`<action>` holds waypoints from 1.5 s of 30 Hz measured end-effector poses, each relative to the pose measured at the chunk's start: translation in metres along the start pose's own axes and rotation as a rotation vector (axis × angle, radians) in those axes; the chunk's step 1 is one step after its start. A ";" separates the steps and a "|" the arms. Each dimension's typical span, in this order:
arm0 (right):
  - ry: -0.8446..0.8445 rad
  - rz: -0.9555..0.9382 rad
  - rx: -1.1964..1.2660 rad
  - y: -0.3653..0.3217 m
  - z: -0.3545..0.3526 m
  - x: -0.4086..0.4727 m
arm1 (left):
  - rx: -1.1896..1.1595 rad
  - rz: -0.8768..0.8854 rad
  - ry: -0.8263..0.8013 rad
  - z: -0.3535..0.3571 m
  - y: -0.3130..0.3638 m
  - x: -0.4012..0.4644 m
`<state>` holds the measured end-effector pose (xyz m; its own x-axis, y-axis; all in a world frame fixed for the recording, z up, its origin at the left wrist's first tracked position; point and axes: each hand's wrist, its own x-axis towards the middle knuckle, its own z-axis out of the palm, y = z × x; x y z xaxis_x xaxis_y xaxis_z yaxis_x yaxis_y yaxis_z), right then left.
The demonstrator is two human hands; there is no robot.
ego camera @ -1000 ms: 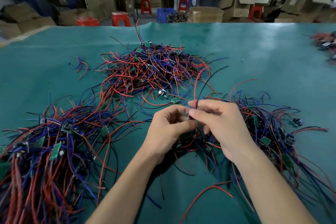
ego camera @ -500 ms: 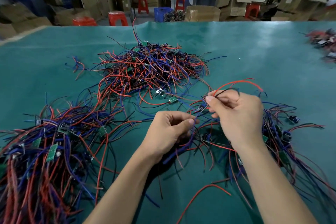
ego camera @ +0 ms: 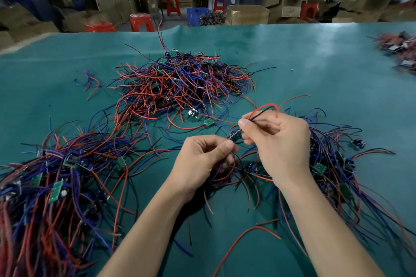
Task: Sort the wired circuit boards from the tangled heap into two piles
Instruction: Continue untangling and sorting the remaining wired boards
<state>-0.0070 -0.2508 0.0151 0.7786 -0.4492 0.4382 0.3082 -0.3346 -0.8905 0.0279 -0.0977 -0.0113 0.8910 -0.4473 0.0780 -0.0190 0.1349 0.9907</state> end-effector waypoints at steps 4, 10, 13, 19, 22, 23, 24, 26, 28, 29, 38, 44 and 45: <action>0.190 -0.012 0.033 0.001 -0.021 0.013 | 0.033 0.005 -0.039 0.002 0.001 -0.002; 0.572 0.003 0.298 -0.001 -0.040 0.026 | 0.033 0.003 -0.022 0.004 0.000 -0.002; 0.687 0.046 0.464 -0.004 -0.035 0.028 | -0.032 0.024 0.102 0.003 -0.001 -0.003; -0.035 0.173 -0.107 -0.008 0.010 -0.007 | -0.061 0.085 0.161 0.004 -0.001 -0.002; -0.147 0.122 -0.206 -0.007 0.013 -0.011 | 0.008 0.130 0.058 0.003 0.000 -0.004; -0.159 0.159 -0.098 -0.008 0.012 -0.010 | 0.020 0.130 0.031 0.003 0.001 -0.004; -0.144 0.173 -0.013 -0.007 0.010 -0.009 | 0.027 0.119 0.009 0.004 0.001 -0.003; -0.089 0.105 0.013 -0.007 0.008 -0.007 | 0.024 0.079 -0.016 0.004 0.003 -0.002; -0.016 0.025 0.002 -0.010 0.005 -0.004 | -0.006 0.042 -0.037 0.003 0.002 -0.001; 0.044 0.002 0.042 -0.012 0.002 -0.002 | -0.009 0.036 -0.052 0.003 0.001 -0.001; 0.202 -0.218 0.270 -0.108 0.007 0.024 | 0.086 0.073 -0.050 0.005 -0.004 -0.001; -0.412 -0.211 -0.038 -0.164 0.119 0.011 | 0.155 0.060 0.023 0.002 -0.006 0.002; -0.509 -0.168 -0.145 -0.161 0.133 0.009 | 0.179 0.028 0.062 -0.001 -0.008 0.004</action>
<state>0.0229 -0.0904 0.1463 0.9023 0.0648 0.4261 0.4000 -0.4941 -0.7719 0.0319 -0.1001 -0.0189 0.9152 -0.3893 0.1043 -0.1195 -0.0150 0.9927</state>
